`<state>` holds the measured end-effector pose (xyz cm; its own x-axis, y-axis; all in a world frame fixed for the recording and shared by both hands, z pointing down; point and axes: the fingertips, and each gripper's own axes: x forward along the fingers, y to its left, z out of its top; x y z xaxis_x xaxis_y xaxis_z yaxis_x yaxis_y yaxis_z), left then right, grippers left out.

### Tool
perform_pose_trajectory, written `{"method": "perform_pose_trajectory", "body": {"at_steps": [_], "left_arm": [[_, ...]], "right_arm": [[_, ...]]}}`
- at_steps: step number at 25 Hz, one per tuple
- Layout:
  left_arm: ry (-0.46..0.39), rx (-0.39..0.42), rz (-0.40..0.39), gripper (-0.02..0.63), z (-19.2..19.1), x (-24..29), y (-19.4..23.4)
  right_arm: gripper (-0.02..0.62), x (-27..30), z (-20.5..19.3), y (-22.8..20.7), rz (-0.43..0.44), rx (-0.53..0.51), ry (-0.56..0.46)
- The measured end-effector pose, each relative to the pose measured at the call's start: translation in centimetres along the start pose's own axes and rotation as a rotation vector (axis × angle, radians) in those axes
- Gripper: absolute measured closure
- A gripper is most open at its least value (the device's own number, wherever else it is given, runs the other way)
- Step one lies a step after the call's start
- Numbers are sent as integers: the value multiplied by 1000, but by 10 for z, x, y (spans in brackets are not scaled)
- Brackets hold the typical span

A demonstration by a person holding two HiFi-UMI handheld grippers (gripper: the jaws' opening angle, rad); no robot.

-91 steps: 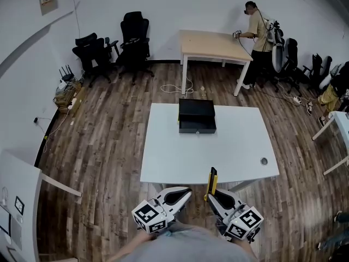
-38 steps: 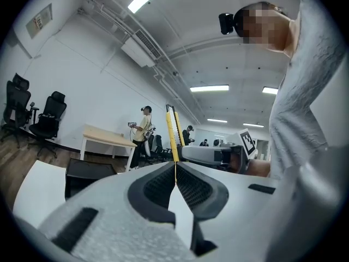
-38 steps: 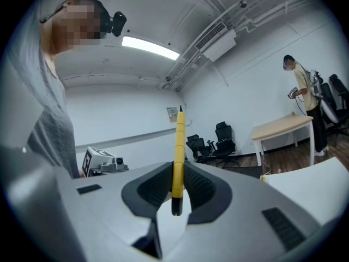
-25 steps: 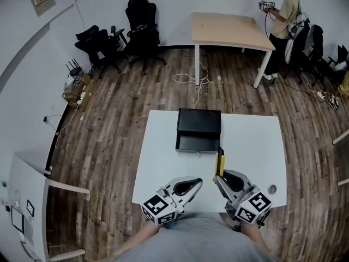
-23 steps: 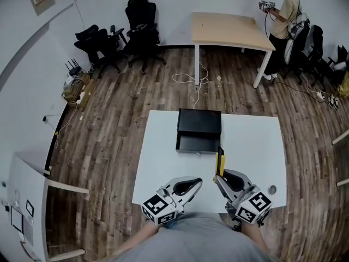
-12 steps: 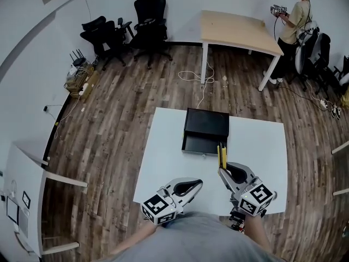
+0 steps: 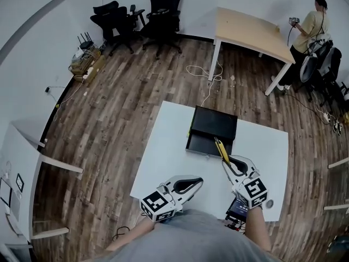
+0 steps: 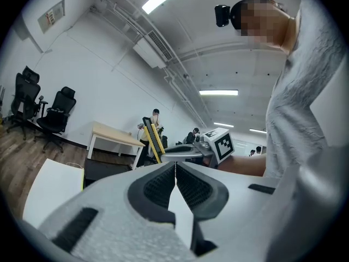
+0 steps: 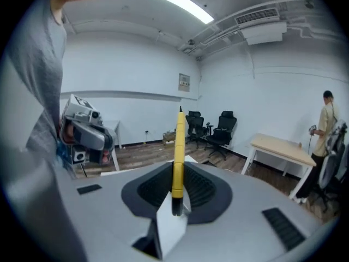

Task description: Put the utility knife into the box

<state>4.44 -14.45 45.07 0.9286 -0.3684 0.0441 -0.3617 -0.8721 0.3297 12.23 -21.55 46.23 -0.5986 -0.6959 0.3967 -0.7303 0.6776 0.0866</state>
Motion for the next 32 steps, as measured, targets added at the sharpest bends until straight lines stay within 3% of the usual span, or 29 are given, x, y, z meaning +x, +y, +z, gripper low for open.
{"method": "perform_pose_trajectory", "body": {"at_steps": [10,21,32], "left_arm": [[8,-35,41,588,-6,3,20],[38,-67,49,588,-13,11,39],[93,-81,5,588,-22,25,40]], "right_arm": [[517,39,-35,-23,44,-185,182],[517,77,-62,-32,111,-255,282],[517,99,-89,-47,152,-266,370]]}}
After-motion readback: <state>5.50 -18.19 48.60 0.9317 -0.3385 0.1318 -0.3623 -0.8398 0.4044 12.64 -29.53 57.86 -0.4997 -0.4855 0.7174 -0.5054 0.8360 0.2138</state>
